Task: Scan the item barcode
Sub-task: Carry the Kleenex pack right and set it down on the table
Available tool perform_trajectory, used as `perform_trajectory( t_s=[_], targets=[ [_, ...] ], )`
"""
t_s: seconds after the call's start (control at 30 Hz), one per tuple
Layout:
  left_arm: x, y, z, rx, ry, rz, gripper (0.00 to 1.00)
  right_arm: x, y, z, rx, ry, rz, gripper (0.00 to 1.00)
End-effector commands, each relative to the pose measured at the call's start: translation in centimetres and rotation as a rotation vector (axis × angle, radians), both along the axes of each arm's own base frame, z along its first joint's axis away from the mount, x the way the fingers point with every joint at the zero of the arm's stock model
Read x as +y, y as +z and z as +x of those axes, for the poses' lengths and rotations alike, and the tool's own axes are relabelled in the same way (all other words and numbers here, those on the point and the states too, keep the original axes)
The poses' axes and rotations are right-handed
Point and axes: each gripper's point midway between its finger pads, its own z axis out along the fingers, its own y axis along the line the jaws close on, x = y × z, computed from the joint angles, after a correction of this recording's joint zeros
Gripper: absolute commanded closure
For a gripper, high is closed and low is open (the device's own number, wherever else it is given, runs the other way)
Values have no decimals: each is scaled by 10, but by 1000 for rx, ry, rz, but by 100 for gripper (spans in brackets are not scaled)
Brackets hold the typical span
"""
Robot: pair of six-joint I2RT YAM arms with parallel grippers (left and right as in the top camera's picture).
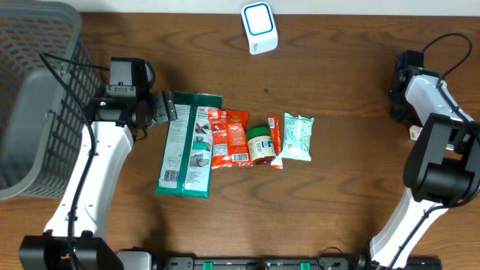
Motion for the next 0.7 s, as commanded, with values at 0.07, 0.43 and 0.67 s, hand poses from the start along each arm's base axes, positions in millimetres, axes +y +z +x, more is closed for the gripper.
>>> perform_trajectory(
  t_s=[0.07, 0.43, 0.67],
  targets=[
    [1, 6, 3, -15, -2, 7, 13, 16, -4, 11, 5, 92, 101, 53],
    [1, 6, 3, -15, -2, 7, 13, 48, 28, 31, -45, 195, 313, 53],
    [1, 6, 3, -15, -2, 7, 13, 75, 16, 40, -66, 294, 467, 87]
  ],
)
